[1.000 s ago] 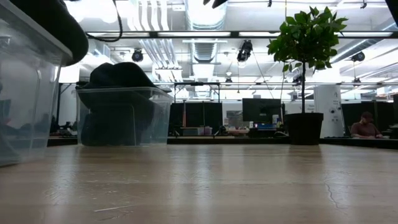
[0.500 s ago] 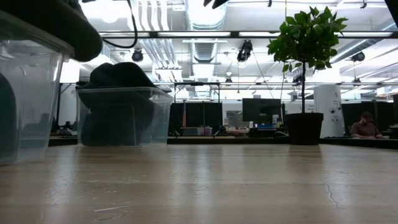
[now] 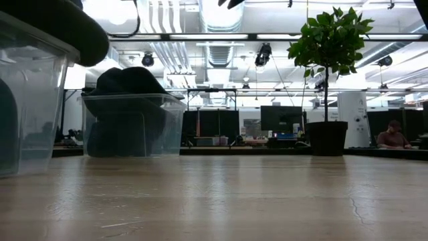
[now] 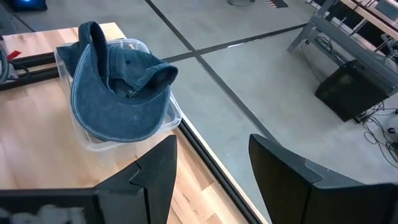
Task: Pick & Place hat
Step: Put the green cap into the bottom transparent bin
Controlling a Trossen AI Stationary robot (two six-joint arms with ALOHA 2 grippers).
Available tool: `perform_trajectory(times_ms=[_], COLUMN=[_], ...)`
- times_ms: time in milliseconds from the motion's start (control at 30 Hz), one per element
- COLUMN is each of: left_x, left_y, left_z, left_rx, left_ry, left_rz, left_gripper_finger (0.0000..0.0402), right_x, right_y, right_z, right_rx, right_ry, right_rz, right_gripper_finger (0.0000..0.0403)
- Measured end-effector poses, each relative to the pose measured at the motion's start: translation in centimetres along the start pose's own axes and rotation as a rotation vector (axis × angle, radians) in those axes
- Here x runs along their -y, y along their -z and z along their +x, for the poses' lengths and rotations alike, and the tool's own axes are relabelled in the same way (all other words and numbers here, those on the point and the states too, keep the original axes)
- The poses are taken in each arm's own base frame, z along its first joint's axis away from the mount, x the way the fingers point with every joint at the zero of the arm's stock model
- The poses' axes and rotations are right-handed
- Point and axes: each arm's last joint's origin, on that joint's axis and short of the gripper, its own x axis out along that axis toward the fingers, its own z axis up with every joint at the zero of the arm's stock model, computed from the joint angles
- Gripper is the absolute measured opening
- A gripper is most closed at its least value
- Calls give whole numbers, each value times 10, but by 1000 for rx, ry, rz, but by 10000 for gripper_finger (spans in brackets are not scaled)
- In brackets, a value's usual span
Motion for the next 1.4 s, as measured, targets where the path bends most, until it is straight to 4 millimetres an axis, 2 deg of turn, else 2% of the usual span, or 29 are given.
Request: perform_trajectory(times_ms=[167, 267, 500, 567, 700, 833, 1000, 1167, 1400], left_x=[-10, -18, -19, -16, -11, -3, 22, 46, 66], left_y=[18, 25, 20, 18, 14, 6, -9, -33, -62], left_z=[-15, -22, -28, -29, -30, -29, -22, -4, 24], left_rx=[-90, -65, 264, 362, 457, 600, 691, 704, 578], left_ry=[94, 130, 173, 191, 208, 161, 100, -56, -322], left_rz=[42, 66, 174, 205, 228, 325, 546, 658, 886], left_gripper_finger=[77, 77, 77, 77, 77, 77, 77, 77, 77], right_x=[-2, -4, -19, -23, -29, -37, -53, -67, -74], right_y=[0, 0, 0, 3, 14, 28, 46, 57, 59], right_z=[0, 0, 1, 4, 15, 26, 34, 35, 32], right_rx=[-5, -12, -58, -87, -164, -251, -347, -390, -402], right_ry=[-63, -150, -582, -636, -631, -616, -608, -613, -615], right_rz=[-2, 7, 79, 88, 117, 148, 169, 176, 215], right_gripper_finger=[194, 194, 194, 194, 194, 194, 194, 194, 194])
